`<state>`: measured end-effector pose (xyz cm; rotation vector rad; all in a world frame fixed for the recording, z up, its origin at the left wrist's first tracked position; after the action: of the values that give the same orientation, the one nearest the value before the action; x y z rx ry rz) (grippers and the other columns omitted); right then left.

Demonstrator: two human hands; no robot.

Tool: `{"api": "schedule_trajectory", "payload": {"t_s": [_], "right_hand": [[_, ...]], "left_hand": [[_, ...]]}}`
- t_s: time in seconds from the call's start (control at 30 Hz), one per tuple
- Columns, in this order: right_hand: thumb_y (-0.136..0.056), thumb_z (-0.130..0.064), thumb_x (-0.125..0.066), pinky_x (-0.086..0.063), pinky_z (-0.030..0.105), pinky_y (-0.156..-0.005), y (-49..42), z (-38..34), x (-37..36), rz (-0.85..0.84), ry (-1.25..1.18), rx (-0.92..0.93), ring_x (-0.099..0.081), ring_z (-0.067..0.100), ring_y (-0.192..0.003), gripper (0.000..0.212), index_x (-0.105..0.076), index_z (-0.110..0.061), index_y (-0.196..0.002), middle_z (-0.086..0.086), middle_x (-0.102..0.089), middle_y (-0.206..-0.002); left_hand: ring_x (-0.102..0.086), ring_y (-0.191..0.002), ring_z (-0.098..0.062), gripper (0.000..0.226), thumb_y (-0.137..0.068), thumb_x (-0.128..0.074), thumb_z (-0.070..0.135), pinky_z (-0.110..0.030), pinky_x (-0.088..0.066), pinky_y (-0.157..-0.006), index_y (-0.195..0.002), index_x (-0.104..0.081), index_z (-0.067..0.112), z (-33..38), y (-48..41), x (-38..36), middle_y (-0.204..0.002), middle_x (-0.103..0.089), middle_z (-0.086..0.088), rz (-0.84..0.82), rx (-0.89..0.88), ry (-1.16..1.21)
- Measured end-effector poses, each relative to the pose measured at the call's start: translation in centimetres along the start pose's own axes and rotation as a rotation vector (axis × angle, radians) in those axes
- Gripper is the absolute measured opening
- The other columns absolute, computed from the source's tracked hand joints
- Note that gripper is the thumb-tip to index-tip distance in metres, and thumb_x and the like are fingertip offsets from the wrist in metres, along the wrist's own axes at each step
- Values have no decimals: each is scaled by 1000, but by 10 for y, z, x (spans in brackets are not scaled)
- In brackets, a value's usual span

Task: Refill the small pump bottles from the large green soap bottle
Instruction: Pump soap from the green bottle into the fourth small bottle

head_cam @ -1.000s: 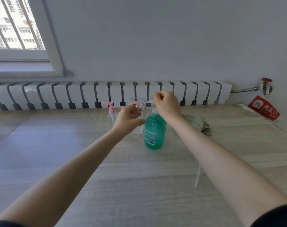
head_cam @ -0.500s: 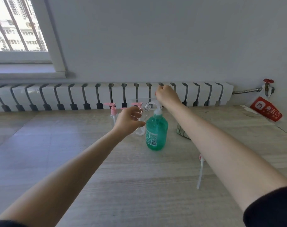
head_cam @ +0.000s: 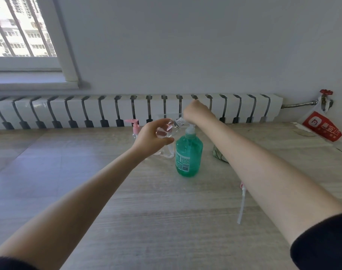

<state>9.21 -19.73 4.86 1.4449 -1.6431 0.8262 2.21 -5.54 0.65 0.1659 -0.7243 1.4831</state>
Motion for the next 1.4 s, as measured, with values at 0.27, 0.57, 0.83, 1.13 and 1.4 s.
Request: {"api": "schedule_trajectory", "payload": {"t_s": [0.27, 0.57, 0.83, 1.13, 1.4], "right_hand": [[-94, -8, -40, -37, 26, -58, -1, -6, -8, -96, 180, 72, -44, 19, -68, 40, -41, 7, -131, 8, -37, -74], [-97, -8, -38, -36, 26, -72, 5, -7, -9, -137, 321, 188, -44, 15, -67, 29, -52, 6, -118, 7, -36, -72], [-98, -8, -36, -29, 21, -50, 10, -5, -5, -146, 313, 187, -36, 12, -58, 14, -48, -4, -93, 5, -37, -69], [-94, -4, -37, -28, 23, -47, 7, -8, 16, -111, 193, 132, -33, 14, -55, 31, -34, -6, -64, 7, -35, -67], [-97, -8, -39, -32, 21, -50, 5, -10, 1, -110, 287, 178, -39, 13, -57, 14, -48, -1, -88, 7, -40, -70]], "left_hand": [[-66, -93, -19, 59, -79, -72, 2, -23, -54, -83, -133, -52, 14, -4, 0, -3, -114, -61, -1, -53, 9, 68], [-65, -91, -20, 56, -78, -72, 3, -28, -55, -85, -130, -55, 14, -11, 1, -8, -113, -62, -4, -50, 10, 94], [-65, -90, -20, 54, -77, -72, 1, -23, -57, -79, -127, -56, 16, -8, 1, -9, -112, -61, -6, -51, 16, 131], [-65, -91, -18, 52, -77, -73, 3, -22, -56, -77, -125, -57, 16, -4, 1, -8, -108, -63, -4, -23, 23, 179], [-65, -91, -18, 52, -77, -73, 3, -27, -56, -80, -124, -58, 20, -5, 1, -7, -109, -63, -3, -19, 37, 178]]}}
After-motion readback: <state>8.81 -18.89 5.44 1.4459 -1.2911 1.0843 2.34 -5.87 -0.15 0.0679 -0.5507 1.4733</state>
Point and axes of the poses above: each hand's wrist, its own y-axis away from the middle knuckle, its own x-axis out of the back of the hand, z = x × y, the point moved 4 cm from there along -y, towards the middle knuckle
